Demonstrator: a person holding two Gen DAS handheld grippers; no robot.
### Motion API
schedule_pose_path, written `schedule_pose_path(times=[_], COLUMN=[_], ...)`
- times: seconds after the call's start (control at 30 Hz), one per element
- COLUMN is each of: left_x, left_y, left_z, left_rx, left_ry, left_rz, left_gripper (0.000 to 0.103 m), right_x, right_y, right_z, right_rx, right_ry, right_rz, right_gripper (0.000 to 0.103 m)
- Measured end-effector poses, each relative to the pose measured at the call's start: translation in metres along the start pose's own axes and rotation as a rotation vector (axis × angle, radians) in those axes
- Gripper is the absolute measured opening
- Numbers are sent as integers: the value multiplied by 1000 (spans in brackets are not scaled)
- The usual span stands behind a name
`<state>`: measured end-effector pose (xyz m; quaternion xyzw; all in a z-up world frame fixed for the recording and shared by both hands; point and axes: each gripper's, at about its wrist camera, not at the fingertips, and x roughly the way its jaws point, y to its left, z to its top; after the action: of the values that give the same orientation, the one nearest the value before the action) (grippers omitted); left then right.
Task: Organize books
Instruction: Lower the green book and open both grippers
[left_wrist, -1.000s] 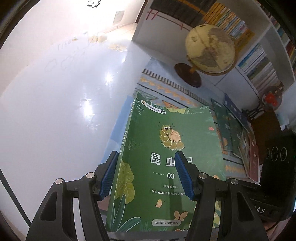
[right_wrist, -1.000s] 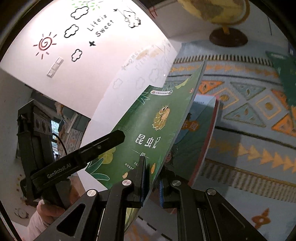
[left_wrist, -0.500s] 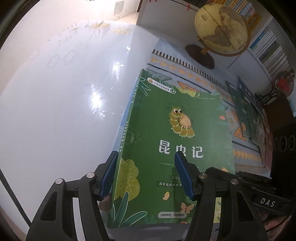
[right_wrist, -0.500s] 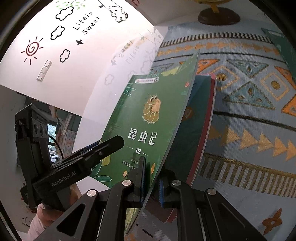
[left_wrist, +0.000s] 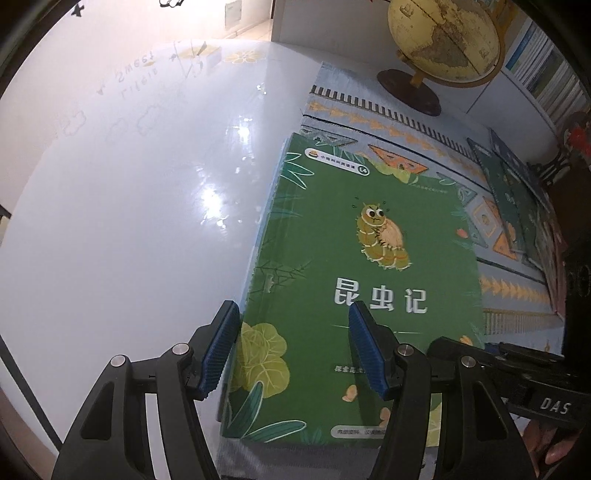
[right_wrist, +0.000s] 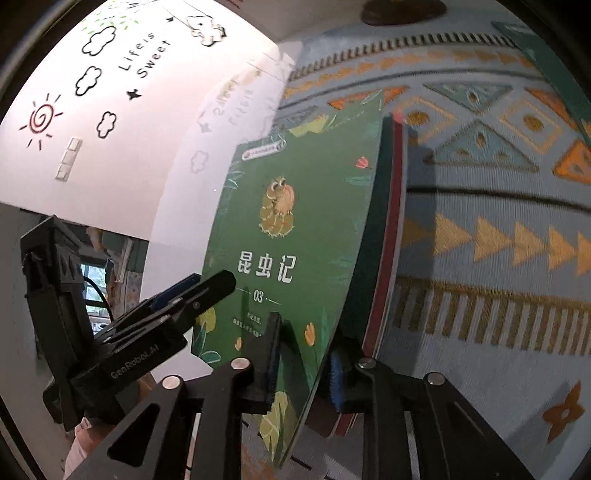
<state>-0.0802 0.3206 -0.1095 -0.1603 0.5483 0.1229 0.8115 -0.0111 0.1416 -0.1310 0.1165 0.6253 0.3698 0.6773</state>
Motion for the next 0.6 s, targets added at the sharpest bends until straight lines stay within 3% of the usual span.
schedule_pose_path(times=[0.07,0.13,0.2,0.27,0.47,0.6], left_x=[1,2,5,5,-11,-33], left_y=[-2,-2,-2,-1,3,2], left_z=[0,-1,-2,-2,1,2], left_rx=[12,11,13,7,-29,-48], left_ry=[7,13,23,24,-13,-48], left_rz=[43,39,61,61,112,116], left_gripper=[60,60,60,60,61,61], right_x=[-3,-9,-12,-18,-49,-75], right_y=[-3,-8,-12,-14,-28,-60], right_z=[0,0,0,1,5,8], right_rx=[5,27,47,61,59,112], right_ry=[-6,-10,-2,-14,-79,-91], right_rz=[-9,-16,3,6,-23,-4], right_gripper=[23,26,40,45,49,50])
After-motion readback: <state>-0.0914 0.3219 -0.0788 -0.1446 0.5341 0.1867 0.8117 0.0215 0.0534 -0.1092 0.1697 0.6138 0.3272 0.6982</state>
